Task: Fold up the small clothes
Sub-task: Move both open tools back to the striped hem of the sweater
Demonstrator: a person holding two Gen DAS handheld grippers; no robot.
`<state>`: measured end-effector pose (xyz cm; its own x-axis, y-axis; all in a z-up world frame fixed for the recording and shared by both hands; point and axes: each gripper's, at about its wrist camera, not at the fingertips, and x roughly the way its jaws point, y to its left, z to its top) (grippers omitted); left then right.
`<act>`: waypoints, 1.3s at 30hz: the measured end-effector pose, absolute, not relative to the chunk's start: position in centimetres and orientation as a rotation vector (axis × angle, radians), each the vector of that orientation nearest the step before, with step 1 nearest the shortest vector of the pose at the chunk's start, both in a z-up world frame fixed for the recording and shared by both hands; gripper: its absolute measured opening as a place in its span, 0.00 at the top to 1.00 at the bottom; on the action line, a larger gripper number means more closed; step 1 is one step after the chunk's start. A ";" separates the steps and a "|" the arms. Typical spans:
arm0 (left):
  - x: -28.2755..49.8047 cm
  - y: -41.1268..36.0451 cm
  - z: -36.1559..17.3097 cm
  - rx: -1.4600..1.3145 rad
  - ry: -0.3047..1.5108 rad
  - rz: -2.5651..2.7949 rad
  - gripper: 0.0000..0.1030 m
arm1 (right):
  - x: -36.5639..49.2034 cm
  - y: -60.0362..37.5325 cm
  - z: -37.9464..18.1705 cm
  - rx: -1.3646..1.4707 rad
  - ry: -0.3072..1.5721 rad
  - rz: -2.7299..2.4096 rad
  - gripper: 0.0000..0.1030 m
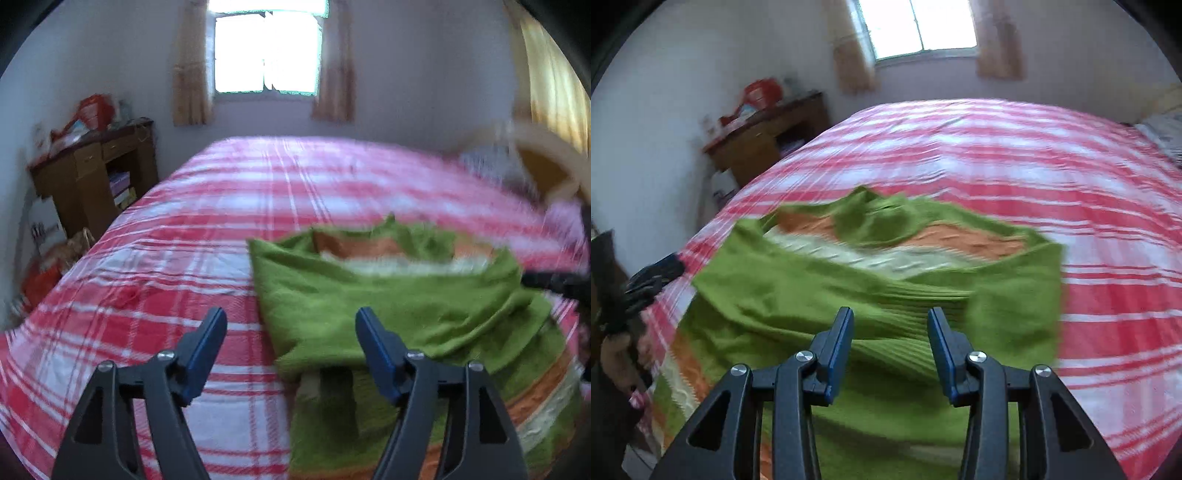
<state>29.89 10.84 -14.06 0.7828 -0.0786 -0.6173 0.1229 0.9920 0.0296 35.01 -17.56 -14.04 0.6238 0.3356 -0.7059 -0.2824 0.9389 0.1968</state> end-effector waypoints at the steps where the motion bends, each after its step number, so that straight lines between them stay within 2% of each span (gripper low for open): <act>1: 30.1 10.3 -14.7 0.113 0.682 -0.081 0.27 | 35.4 -17.0 -15.1 0.073 0.863 0.367 0.59; 4: 31.1 9.7 -17.5 0.179 0.773 -0.045 0.26 | 34.4 -16.6 -17.0 0.041 0.908 0.339 0.59; 5: 30.9 10.3 -17.2 0.144 0.760 -0.048 0.22 | 33.8 -16.4 -17.0 0.020 0.902 0.337 0.59; 6: 30.8 11.1 -17.0 0.110 0.757 -0.032 0.12 | 33.0 -16.2 -17.0 -0.012 0.910 0.333 0.59; 7: 30.9 11.7 -17.2 0.081 0.773 -0.020 0.08 | 32.1 -16.0 -16.8 -0.057 0.914 0.329 0.59; 10: 31.2 12.7 -17.5 0.020 0.803 -0.036 0.08 | 31.3 -15.3 -16.0 -0.123 0.891 0.286 0.60; 14: 30.8 12.0 -17.4 0.060 0.786 -0.011 0.07 | 31.8 -14.4 -14.1 -0.046 0.790 0.350 0.59; 19: 30.5 12.0 -17.5 0.050 0.791 -0.002 0.05 | 33.8 -13.1 -17.8 -0.057 0.916 0.377 0.58; 30: 28.5 13.0 -18.1 -0.021 0.803 -0.006 0.02 | 31.2 -14.2 -17.9 -0.025 0.854 0.376 0.58; 39: 25.5 13.0 -18.2 -0.017 0.780 0.003 0.03 | 28.0 -15.6 -17.3 0.013 0.851 0.369 0.53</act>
